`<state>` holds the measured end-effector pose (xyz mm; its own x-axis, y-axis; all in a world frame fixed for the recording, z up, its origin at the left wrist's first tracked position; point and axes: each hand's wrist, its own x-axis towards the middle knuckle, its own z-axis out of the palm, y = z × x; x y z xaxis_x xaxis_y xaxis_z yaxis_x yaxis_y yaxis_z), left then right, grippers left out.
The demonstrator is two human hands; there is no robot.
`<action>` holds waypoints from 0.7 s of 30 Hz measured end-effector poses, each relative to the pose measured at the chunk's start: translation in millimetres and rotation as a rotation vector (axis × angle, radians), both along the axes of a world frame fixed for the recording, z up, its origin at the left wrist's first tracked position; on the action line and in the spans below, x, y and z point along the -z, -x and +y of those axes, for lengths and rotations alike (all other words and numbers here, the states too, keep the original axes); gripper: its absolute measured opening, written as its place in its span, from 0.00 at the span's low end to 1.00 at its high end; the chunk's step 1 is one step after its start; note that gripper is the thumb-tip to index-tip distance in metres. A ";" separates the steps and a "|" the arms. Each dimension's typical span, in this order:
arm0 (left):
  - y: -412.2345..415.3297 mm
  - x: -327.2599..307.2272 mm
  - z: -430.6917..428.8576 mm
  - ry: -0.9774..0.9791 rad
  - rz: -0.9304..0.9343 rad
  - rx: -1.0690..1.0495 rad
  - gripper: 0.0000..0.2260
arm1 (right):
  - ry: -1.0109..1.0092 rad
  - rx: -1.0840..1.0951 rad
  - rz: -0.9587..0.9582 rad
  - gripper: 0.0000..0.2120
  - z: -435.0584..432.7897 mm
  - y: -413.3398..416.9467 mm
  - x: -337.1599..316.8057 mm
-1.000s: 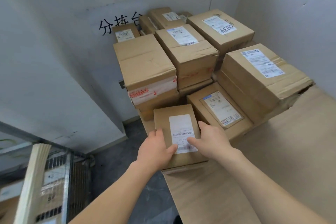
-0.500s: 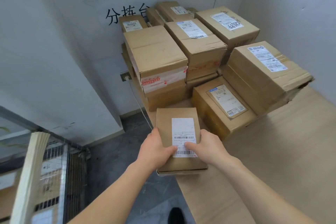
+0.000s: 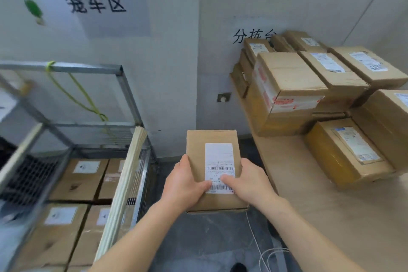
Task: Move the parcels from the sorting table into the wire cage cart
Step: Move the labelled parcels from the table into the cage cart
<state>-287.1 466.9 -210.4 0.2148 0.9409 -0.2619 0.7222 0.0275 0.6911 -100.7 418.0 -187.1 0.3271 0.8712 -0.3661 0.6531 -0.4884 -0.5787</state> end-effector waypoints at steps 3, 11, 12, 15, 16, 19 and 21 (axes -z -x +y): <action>59.4 -19.1 2.4 -0.062 -0.024 -0.109 0.27 | -0.050 -0.112 0.007 0.20 21.4 56.8 -20.9; 190.5 -58.0 -6.1 -0.205 -0.024 -0.399 0.29 | -0.131 -0.412 0.039 0.19 69.3 185.0 -64.1; 203.0 -61.1 -8.8 -0.214 -0.017 -0.442 0.29 | -0.141 -0.456 0.038 0.19 74.5 198.9 -66.2; 234.1 -68.7 -16.1 -0.233 0.011 -0.566 0.28 | -0.175 -0.585 0.035 0.20 89.9 236.6 -70.9; 243.5 -70.4 -18.7 -0.234 0.020 -0.608 0.28 | -0.189 -0.630 0.032 0.21 94.9 248.5 -71.5; 264.1 -73.7 -26.7 -0.231 0.011 -0.728 0.29 | -0.234 -0.761 0.044 0.22 109.4 277.8 -71.9; 272.6 -75.7 -32.2 -0.220 -0.004 -0.808 0.29 | -0.250 -0.856 0.060 0.23 117.2 293.9 -72.5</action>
